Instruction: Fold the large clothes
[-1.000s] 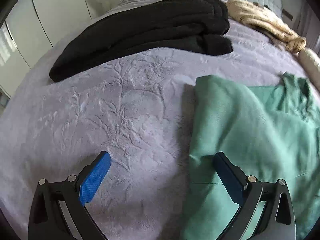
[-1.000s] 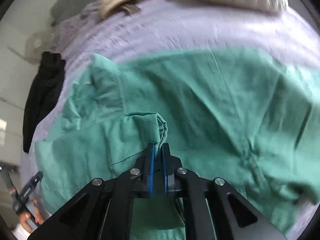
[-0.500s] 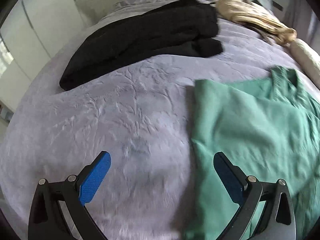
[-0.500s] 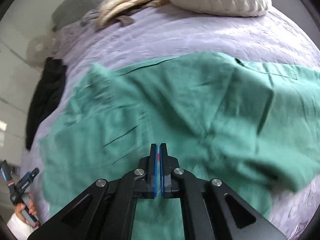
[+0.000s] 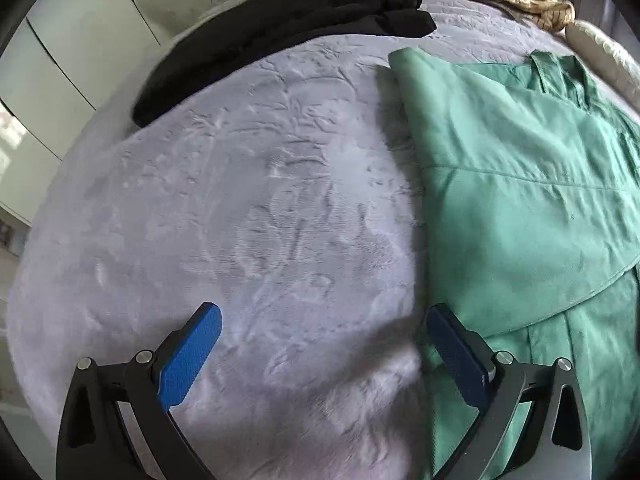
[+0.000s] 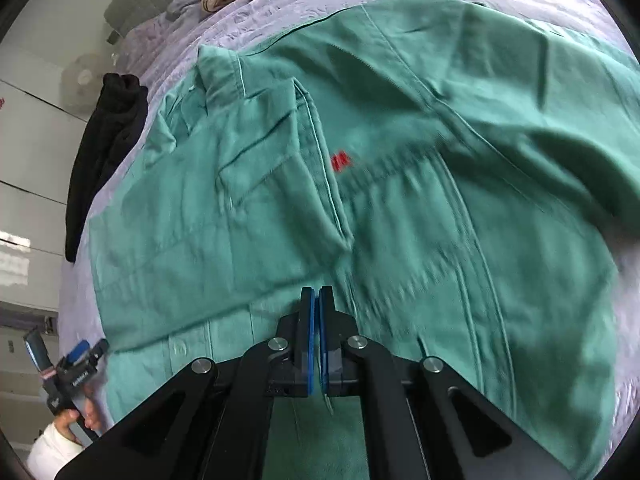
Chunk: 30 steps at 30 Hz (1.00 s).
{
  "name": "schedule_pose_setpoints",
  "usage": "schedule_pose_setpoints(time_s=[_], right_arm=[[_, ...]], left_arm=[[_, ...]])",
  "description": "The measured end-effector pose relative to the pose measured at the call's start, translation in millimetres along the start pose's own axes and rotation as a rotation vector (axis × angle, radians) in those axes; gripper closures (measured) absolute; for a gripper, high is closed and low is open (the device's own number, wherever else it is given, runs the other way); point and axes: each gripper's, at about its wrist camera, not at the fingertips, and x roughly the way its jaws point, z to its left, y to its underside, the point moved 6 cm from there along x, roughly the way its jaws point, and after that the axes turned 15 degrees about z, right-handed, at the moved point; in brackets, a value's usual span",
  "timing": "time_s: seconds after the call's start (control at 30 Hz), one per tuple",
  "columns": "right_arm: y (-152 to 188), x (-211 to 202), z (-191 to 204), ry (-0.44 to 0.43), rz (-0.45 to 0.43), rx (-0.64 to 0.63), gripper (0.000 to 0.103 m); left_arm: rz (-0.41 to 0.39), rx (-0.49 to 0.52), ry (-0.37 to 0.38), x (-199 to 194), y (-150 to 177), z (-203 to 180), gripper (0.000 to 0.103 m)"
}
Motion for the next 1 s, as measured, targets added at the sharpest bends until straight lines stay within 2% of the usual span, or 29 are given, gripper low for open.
schedule_pose_setpoints(time_s=[0.07,0.13,0.2,0.27,0.3,0.43,0.63,0.8,1.0], right_arm=[[8.0,-3.5,-2.8,-0.015,0.009,0.025,0.099],[21.3,-8.3,-7.3,-0.042,0.016,0.053,0.095],[32.1,-11.4,-11.2,-0.057,0.021,0.070,0.082],[43.9,-14.9,-15.7,-0.068,0.017,0.092,0.053],[48.6,-16.3,-17.8,-0.077,0.015,0.099,0.048],[64.5,-20.0,-20.0,-0.124,0.023,0.127,0.044],[77.0,-34.3,-28.4,-0.193,0.006,0.139,0.026],[83.8,-49.0,-48.1,-0.234,-0.016,0.162,0.022],[88.2,-72.9,-89.7,-0.298,-0.078,0.229,0.015]], left_arm=[[0.016,0.009,-0.050,-0.8,7.5,7.4,0.000],[0.042,-0.007,-0.033,-2.2,17.5,14.5,0.000],[0.050,-0.032,-0.013,-9.4,25.6,17.7,0.000],[0.044,-0.048,0.021,-20.2,31.4,11.9,0.000],[0.039,-0.047,0.046,-27.9,34.3,5.7,0.000],[0.016,0.010,0.091,-48.1,32.9,-36.8,0.000],[0.023,0.106,0.191,-68.8,33.6,-120.8,0.000],[0.029,0.169,0.241,-83.8,42.1,-181.3,0.000],[0.017,0.226,0.237,-97.5,46.5,-237.6,0.000]])
